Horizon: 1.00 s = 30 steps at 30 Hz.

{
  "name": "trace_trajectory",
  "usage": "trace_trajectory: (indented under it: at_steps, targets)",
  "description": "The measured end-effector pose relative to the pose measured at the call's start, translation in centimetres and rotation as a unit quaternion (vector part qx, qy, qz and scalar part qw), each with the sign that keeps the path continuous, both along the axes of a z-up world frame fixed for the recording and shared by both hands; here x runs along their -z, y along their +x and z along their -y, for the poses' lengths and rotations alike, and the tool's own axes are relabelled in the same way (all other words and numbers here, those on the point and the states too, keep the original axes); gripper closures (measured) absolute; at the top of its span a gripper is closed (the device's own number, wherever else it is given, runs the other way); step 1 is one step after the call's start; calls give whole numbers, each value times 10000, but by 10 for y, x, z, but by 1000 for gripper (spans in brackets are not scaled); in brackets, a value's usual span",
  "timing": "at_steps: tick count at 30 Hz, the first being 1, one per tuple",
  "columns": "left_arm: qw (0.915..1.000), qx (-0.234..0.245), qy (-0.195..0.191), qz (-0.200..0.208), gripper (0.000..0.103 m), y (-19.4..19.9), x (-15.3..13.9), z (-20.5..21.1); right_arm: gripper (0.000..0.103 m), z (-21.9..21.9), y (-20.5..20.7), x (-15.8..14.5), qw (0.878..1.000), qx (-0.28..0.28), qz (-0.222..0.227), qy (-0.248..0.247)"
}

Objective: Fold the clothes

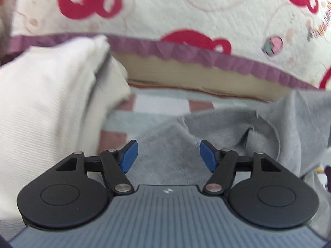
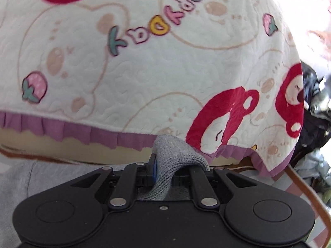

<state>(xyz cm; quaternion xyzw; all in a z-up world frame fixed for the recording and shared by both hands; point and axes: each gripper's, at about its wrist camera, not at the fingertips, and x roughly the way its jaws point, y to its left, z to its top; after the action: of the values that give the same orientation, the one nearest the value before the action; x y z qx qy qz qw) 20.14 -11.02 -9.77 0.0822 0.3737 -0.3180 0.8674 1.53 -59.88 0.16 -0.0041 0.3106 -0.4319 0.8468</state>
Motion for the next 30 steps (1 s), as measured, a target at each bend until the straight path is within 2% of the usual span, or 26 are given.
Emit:
trace_trajectory:
  at_steps: [2,4,5,10,14,17,19,21,23,26,27,28,30]
  targets:
    - [9975,74,585,383,37,-5,7,5,92,3,1,3,10000,1,-30,45]
    - [9893,114,1196,825,37,-12,14,10,92,0,1,10,9998,-70,-172,41]
    - [9881,143,1263,868,37,-12,16,9,92,-2,0,14,9997,-92,-198,52]
    - [9907,124,1118,761,34,-2,20,6,92,3,-8,23,9997,-37,-164,198]
    - [9928,554,898,572,34,9,19,4,92,11,-14,22,9994,-49,-70,337]
    - [9948,701,681,305,33,19,20,-5,92,10,-15,22,9994,-141,-88,319]
    - [9943,882,582,106,28,26,23,-10,92,9,-17,23,9993,-187,-108,314]
    - [9917,1163,537,-49,18,32,29,-10,91,10,-20,25,9989,-240,-167,353]
    - [9905,1252,544,-174,14,37,34,-7,91,10,-22,28,9982,-343,-273,421]
    - [9898,1279,502,-383,14,35,41,0,91,10,-29,33,9977,-371,-215,519]
    - [9891,1303,494,-477,18,33,44,2,91,11,-30,35,9977,-332,-158,573]
    - [9883,1320,501,-574,27,30,47,4,91,12,-32,37,9975,-306,-123,626]
    - [9871,1353,538,-669,91,25,52,6,91,12,-34,43,9972,-307,-116,672]
